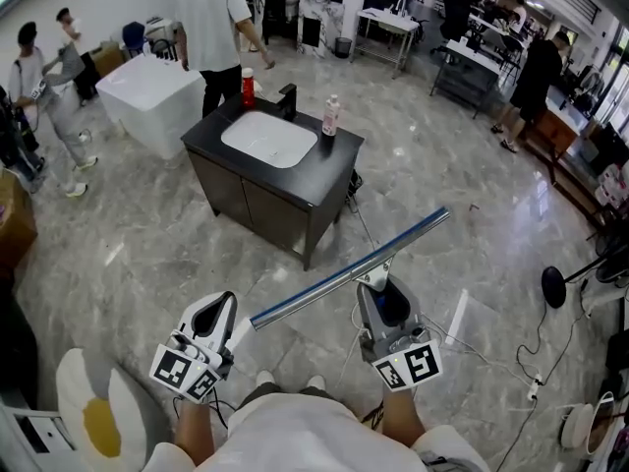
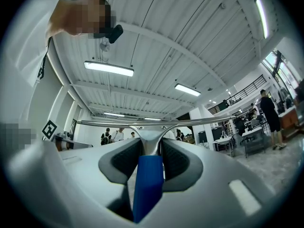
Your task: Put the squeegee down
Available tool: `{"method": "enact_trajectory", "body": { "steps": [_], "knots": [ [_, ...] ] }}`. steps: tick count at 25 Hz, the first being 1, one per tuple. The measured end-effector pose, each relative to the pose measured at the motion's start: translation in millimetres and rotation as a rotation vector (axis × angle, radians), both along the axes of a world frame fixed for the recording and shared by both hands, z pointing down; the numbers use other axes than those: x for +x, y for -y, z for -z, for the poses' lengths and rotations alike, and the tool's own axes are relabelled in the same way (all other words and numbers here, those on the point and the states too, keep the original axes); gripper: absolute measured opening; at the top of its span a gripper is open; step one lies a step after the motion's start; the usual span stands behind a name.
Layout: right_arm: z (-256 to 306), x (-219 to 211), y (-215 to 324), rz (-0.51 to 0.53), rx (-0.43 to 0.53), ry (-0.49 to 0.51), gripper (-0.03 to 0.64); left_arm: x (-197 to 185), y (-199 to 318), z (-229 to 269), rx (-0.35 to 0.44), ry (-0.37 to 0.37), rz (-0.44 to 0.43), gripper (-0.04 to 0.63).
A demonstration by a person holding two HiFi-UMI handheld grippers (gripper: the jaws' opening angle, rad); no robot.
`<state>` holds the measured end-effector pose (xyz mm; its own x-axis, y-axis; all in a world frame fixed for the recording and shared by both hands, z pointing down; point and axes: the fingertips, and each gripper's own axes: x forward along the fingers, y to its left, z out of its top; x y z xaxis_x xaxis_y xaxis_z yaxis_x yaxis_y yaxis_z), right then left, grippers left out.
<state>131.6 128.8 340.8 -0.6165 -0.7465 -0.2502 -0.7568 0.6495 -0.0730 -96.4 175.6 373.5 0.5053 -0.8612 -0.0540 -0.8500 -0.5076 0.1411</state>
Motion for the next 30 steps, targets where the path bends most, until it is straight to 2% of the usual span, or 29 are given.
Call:
{"method": "enact_trajectory", "body": {
  "steps": [4, 11, 19, 24, 30],
  "knots": [
    [-5, 13, 11, 0.006, -0.004, 0.002, 0.141, 15, 12, -1, 0.000, 0.003, 0.003, 0.002],
    [-7, 61, 27, -0.008, -0.008, 0.015, 0.141, 64, 30, 2, -0.001, 0.012, -0.018, 0.002],
    [-17, 94, 48, -0.046, -0.024, 0.047, 0.141, 101, 63, -3, -0.009, 0.009, -0.083, 0.003],
    [-17, 90, 77, -0.070, -0.020, 0.041, 0.141, 95, 97, -7, -0.011, 0.003, -0.103, 0.003],
    [-24, 44, 140, -0.089, -0.033, 0.012, 0.141, 50, 166, -23, -0.020, -0.030, -0.123, 0.002]
  ]
}}
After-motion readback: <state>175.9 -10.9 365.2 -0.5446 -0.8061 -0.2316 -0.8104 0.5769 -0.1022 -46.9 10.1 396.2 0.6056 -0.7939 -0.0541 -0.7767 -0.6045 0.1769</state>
